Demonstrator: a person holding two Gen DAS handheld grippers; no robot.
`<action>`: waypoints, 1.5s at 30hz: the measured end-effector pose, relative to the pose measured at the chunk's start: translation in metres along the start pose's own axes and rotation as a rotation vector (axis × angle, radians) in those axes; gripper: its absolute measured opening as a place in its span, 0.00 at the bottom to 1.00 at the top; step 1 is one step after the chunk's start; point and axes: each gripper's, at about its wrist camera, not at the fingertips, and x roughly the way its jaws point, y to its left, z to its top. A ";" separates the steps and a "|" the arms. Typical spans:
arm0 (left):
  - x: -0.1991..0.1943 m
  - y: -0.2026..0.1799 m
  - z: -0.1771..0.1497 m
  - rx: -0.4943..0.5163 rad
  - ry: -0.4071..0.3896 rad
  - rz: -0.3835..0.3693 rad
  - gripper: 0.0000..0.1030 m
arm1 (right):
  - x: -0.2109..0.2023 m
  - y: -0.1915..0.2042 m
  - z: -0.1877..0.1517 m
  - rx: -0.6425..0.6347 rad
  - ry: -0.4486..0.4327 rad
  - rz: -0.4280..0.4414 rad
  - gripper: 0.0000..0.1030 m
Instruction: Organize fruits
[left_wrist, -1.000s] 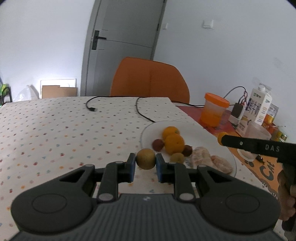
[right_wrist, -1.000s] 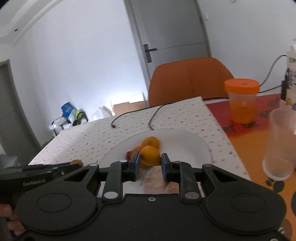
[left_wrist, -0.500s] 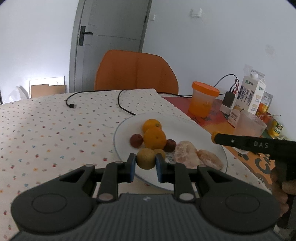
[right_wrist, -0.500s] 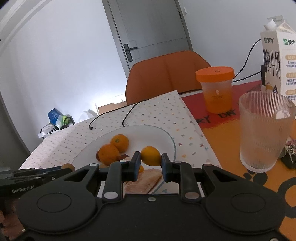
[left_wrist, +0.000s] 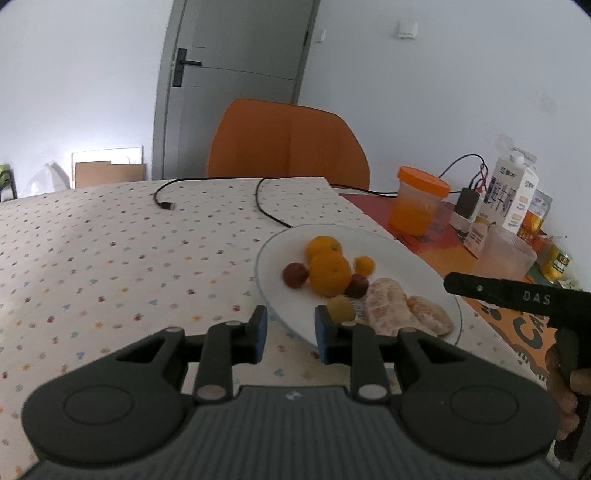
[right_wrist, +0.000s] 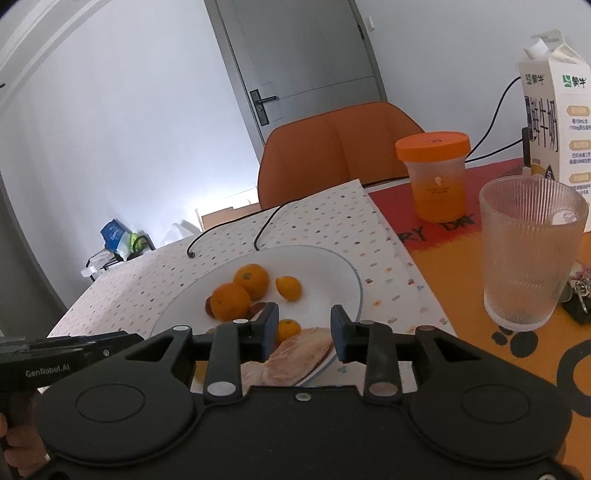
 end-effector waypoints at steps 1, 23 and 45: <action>-0.002 0.002 0.000 -0.004 -0.001 0.004 0.27 | -0.001 0.002 0.000 -0.001 0.000 0.002 0.32; -0.070 0.038 -0.005 -0.064 -0.047 0.110 0.76 | -0.017 0.040 -0.005 -0.029 -0.008 0.065 0.62; -0.144 0.078 -0.017 -0.128 -0.067 0.216 0.99 | -0.051 0.094 -0.011 -0.025 0.051 0.129 1.00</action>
